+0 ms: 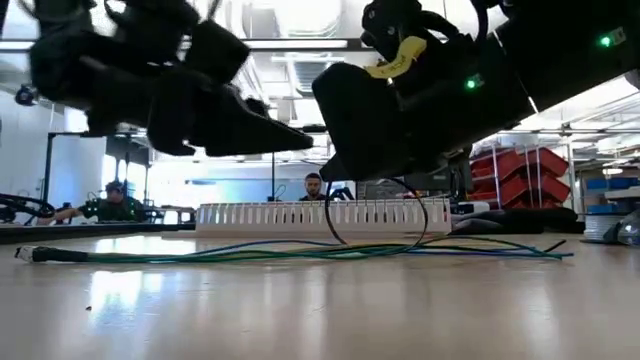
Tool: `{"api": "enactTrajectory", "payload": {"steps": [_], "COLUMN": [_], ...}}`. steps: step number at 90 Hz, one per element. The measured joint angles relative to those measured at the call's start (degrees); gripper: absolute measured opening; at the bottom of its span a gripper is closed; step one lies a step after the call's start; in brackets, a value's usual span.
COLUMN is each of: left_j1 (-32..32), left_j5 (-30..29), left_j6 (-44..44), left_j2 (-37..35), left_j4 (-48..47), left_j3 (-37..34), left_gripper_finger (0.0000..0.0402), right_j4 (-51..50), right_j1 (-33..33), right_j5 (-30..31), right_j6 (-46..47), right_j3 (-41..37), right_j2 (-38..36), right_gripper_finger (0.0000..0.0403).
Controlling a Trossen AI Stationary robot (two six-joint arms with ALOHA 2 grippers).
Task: Ziptie cables
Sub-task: Insert the black ziptie on the cable wires
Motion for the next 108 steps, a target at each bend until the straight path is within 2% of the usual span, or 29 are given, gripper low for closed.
{"api": "enactTrajectory", "payload": {"steps": [5, 12, 25, 50, 72, 108], "left_j1": [1.66, 2.58, 2.39, 2.38, 2.38, 2.36], "left_j5": [5.22, 9.59, 11.21, 7.7, 7.3, 5.1], "left_j6": [1.26, 4.18, 7.52, 5.2, 5.22, 7.15], "left_j2": [0.61, 0.95, 0.84, 0.84, 0.84, -0.26], "left_j4": [-7.39, -16.89, -24.58, -30.93, -31.19, -33.91], "left_j3": [3.61, 7.76, 12.11, 16.01, 16.12, 16.08], "left_gripper_finger": [0.023, 0.0218, 0.018, 0.0093, 0.0011, 0.0], "right_j4": [0.02, 0.0, -0.02, -0.91, -0.92, -0.7], "right_j1": [-0.01, -0.02, -0.02, -0.02, -0.02, 0.0], "right_j5": [0.0, 0.0, 0.0, 0.37, 0.34, 0.2], "right_j6": [0.86, 1.89, 1.94, 3.73, 3.75, 4.1], "right_j3": [0.0, 0.0, 0.0, -0.02, -0.02, 0.0], "right_j2": [0.0, 0.0, 0.0, 0.0, 0.0, 0.0], "right_gripper_finger": [0.0001, 0.0001, 0.0001, 0.0002, 0.0002, 0.0003]}}
